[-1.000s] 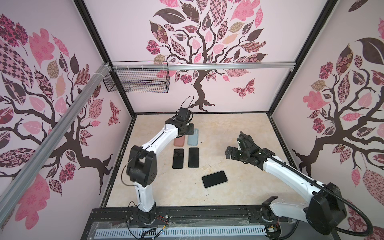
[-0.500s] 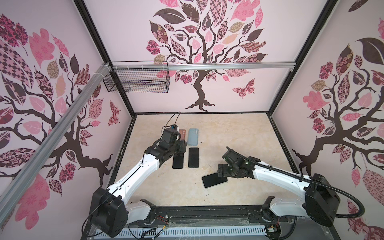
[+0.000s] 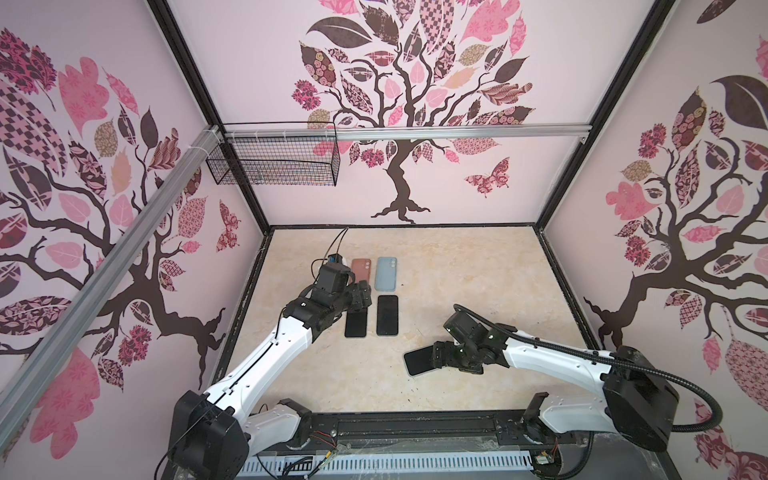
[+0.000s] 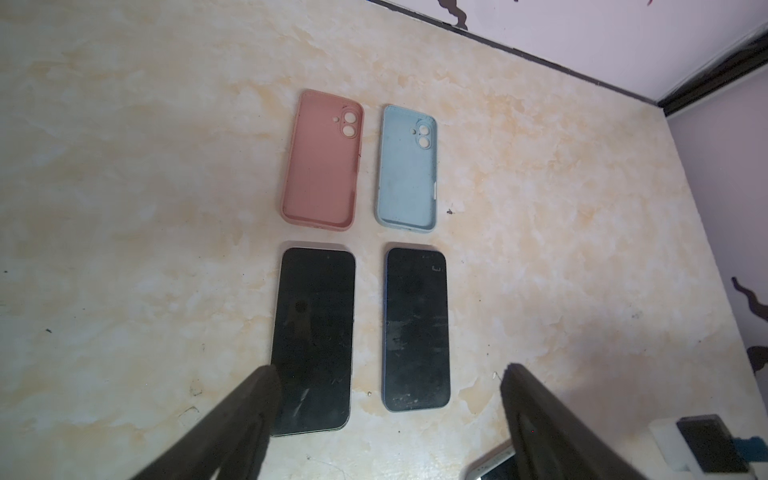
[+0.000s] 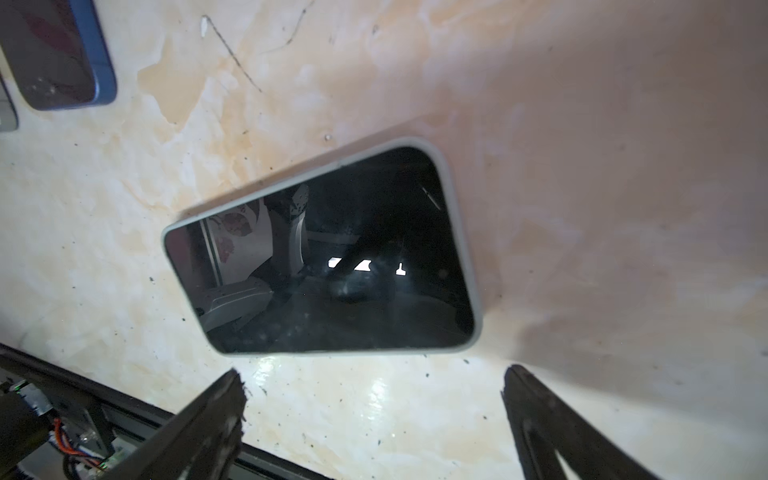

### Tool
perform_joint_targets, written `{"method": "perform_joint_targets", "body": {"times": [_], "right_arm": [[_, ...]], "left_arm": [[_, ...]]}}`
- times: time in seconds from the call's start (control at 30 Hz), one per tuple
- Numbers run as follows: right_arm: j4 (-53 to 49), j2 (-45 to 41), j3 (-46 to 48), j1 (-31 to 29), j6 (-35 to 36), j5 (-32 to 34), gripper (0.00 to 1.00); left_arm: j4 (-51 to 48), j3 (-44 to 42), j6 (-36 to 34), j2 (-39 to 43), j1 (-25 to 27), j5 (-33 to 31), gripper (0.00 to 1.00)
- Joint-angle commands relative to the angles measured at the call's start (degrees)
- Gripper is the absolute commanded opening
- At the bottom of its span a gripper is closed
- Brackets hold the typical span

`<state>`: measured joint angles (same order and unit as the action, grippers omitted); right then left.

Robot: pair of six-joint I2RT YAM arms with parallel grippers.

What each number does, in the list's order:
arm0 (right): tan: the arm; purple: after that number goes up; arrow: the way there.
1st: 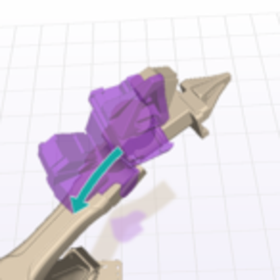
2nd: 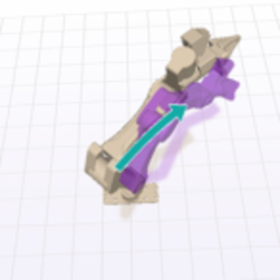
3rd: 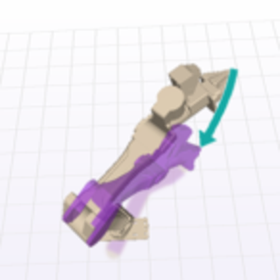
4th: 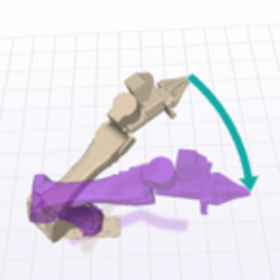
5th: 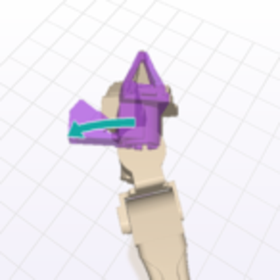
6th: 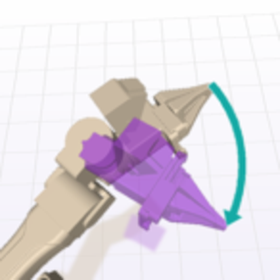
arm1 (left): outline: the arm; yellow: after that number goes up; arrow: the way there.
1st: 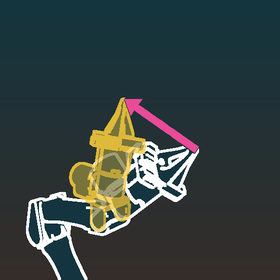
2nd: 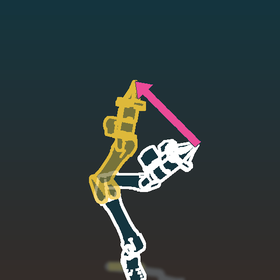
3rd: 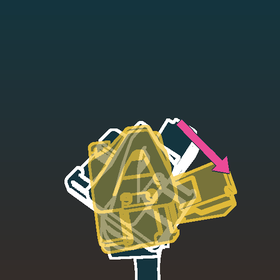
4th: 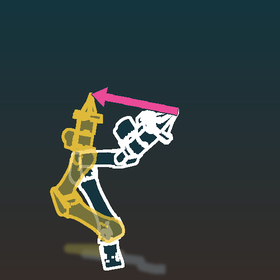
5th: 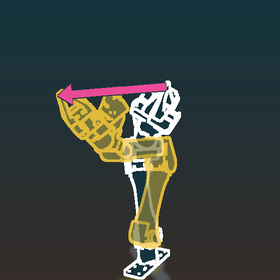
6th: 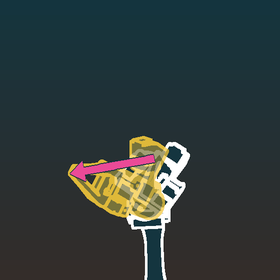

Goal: Take the phone out of the phone case
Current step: 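Open the left gripper over the case while the right reaches toward a black phone, then grasp the pale-cased black phone with the right gripper and lift it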

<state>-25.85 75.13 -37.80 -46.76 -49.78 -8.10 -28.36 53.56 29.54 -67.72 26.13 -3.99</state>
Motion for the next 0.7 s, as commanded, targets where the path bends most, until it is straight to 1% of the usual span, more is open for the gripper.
{"method": "perform_joint_targets", "body": {"times": [0.0, 0.27, 0.43, 0.53, 0.67], "right_arm": [[1.14, 2.48, 0.27, -0.35, -1.46, -1.89, 1.00], [3.02, 5.44, 0.01, -0.38, -1.20, -2.97, 0.99], [4.41, 7.05, -0.21, -0.36, -0.91, -3.50, 1.00], [4.74, 8.56, -1.04, -0.35, -0.46, -2.78, 0.99], [3.93, 12.04, -3.89, -0.35, 0.68, 0.01, 1.00]], "left_arm": [[0.08, 0.50, -2.31, 0.29, -0.22, 2.00, 0.98], [-0.23, -0.30, -3.53, 1.93, -0.30, 4.20, 0.98], [0.82, -1.17, -3.31, 1.79, -0.29, 7.04, 0.96], [1.08, -1.35, -3.11, 1.62, -0.33, 8.09, 0.95], [0.96, -1.44, -3.18, 1.67, -0.30, 8.19, 0.95]]}}
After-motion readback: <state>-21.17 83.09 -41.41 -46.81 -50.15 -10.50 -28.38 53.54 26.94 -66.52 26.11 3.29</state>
